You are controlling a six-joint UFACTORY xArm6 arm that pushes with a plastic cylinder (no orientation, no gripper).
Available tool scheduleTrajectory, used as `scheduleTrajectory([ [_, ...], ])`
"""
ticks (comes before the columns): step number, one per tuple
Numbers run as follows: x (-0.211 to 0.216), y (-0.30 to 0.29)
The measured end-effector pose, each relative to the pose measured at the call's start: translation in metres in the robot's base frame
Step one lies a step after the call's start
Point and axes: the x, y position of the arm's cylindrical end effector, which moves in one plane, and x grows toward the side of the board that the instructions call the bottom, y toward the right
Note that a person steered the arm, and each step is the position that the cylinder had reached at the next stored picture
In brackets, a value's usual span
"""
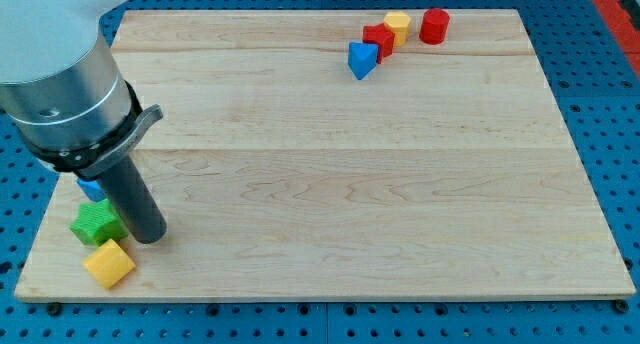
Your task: Place red star on right side of green circle
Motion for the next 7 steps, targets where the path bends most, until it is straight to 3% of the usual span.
scheduleTrajectory([
  [1, -0.002, 0.051],
  [2, -0.061, 0.161],
  [4, -0.224, 0.371],
  [5, -0.31, 0.447],
  [6, -0.363, 0.458],
  [7, -0.362, 0.393],
])
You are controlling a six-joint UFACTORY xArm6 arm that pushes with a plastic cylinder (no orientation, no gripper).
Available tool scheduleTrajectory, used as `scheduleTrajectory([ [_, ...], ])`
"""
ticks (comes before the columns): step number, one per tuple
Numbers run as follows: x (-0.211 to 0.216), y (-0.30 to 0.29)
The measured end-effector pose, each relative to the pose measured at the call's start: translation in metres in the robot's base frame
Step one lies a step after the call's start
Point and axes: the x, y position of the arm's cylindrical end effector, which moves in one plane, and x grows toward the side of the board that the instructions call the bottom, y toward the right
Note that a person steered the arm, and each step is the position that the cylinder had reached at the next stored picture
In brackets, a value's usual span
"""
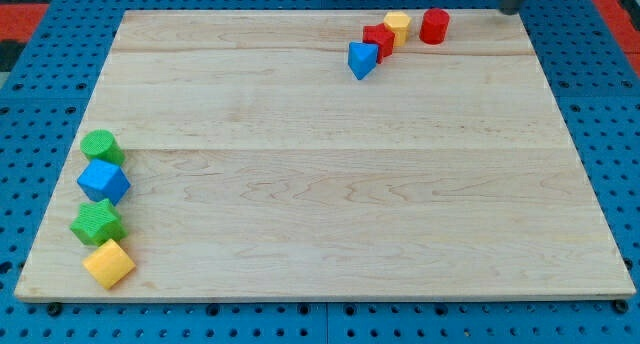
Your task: Place red star on right side of green circle
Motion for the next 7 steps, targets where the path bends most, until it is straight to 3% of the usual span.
scheduleTrajectory([
  [1, 0.011, -0.116],
  [2, 0.04, -0.123],
  [5, 0.125, -0.224],
  [6, 0.138, -0.276],
  [7, 0.12, -0.294],
])
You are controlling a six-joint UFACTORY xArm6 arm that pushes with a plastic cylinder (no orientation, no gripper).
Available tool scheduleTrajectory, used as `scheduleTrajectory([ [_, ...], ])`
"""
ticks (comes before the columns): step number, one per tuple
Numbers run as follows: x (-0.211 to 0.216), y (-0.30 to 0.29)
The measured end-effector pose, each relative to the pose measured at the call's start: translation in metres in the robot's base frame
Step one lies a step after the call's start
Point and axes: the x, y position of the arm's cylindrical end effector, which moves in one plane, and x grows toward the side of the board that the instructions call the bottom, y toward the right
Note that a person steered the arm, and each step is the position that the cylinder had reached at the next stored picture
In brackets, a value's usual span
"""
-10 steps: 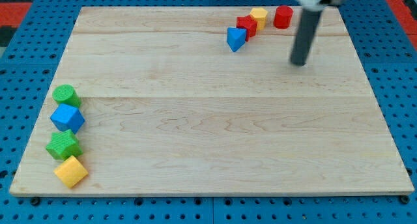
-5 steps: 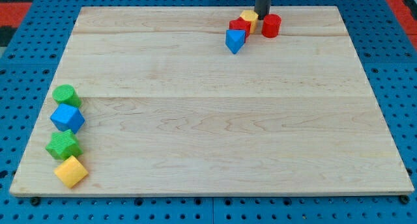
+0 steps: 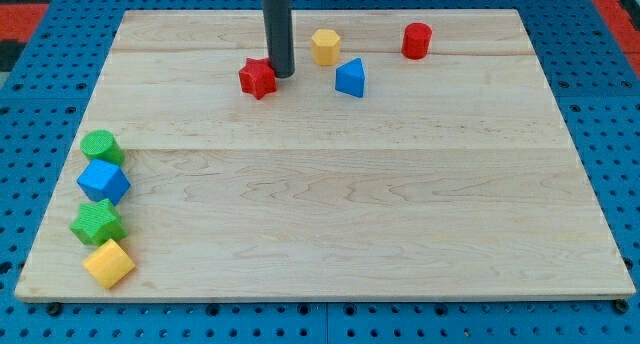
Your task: Place red star on right side of green circle
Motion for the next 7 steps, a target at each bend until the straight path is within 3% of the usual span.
scheduleTrajectory([
  [2, 0.087, -0.121],
  [3, 0.053, -0.105],
  [4, 0.017, -0.126],
  [5, 0.033, -0.16],
  [7, 0.082, -0.139],
])
